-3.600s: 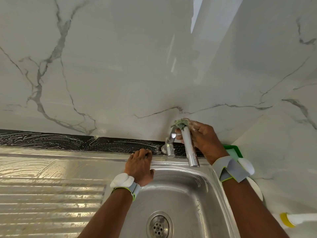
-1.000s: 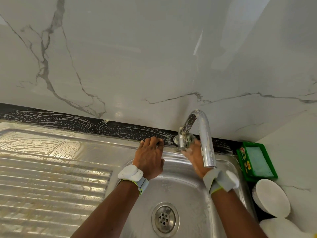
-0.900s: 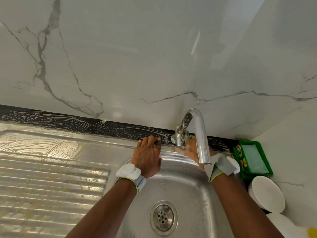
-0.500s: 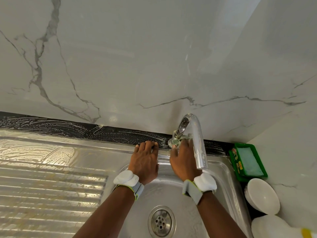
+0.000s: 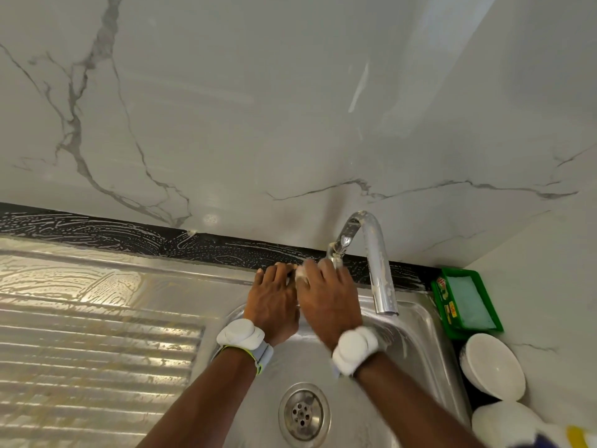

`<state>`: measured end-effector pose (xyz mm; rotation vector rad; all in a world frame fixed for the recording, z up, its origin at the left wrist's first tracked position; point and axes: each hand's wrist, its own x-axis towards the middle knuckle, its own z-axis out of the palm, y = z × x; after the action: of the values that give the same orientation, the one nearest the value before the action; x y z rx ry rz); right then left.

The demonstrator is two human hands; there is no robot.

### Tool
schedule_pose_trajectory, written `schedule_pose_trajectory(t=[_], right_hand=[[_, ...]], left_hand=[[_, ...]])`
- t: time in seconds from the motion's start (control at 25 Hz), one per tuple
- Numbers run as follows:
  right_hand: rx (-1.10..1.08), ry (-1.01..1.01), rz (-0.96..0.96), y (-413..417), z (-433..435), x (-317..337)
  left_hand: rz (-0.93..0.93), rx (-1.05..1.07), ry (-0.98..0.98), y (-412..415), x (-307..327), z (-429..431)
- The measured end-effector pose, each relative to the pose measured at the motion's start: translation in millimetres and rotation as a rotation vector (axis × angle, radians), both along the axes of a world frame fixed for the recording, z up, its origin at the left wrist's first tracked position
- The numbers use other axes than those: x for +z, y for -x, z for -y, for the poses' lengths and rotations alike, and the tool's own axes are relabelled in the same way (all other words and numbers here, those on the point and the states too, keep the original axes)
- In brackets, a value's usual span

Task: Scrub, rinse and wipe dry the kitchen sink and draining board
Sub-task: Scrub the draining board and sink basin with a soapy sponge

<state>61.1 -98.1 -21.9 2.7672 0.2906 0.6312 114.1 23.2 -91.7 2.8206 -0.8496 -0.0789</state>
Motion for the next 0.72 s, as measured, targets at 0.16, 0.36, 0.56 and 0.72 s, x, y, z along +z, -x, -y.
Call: schedule_pose_trajectory(t=[0.16,0.36,0.56,0.72], right_hand=[[-0.087,0.588,-0.284,-57,15,40],[-0.185,1.028,-0.653,-36,-7,20],[0.016,0.782,-0.504,16,44,-12],[0.042,0.187,-0.454,51,56,-27]], left_hand=[[0.008,-0.002,-0.053,0,4,2],[0.032,-0.037,-0.049,-3,0,-3],[-0.004,-0.045,-0.073,-3,5,-2],[-0.032,-0.038,-0.08,-4,13,3]])
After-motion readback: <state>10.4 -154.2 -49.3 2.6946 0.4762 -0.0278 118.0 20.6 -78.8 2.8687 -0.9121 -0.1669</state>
